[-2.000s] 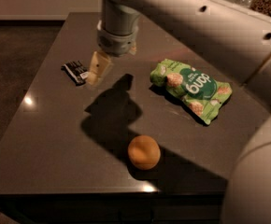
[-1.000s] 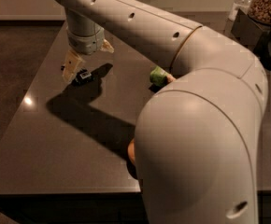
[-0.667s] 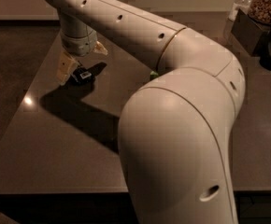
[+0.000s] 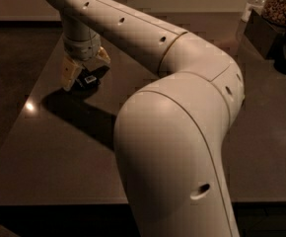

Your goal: Move rxbar chocolate near orange

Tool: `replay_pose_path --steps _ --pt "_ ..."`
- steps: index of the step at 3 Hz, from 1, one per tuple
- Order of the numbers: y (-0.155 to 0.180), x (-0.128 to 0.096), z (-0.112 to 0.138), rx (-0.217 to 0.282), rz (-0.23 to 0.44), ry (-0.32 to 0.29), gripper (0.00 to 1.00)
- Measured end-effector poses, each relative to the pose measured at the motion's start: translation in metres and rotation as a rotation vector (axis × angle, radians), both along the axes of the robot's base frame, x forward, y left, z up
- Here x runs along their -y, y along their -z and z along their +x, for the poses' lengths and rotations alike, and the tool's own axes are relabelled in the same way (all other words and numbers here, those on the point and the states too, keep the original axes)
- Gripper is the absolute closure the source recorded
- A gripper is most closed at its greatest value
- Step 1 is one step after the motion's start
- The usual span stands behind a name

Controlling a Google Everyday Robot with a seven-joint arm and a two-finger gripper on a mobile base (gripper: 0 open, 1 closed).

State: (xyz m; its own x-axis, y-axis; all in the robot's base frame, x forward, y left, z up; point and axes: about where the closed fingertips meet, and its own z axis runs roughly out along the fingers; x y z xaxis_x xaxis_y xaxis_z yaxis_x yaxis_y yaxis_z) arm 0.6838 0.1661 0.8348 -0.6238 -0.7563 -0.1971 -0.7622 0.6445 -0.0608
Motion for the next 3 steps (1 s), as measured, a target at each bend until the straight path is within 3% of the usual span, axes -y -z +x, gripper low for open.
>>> replay_pose_path --steps 1,3 --pt "0.000 -0.003 -0.002 -0.014 0.012 -0.006 0.36" --pt "-0.019 0.007 -0.010 -0.002 0.035 -0.030 0.98"
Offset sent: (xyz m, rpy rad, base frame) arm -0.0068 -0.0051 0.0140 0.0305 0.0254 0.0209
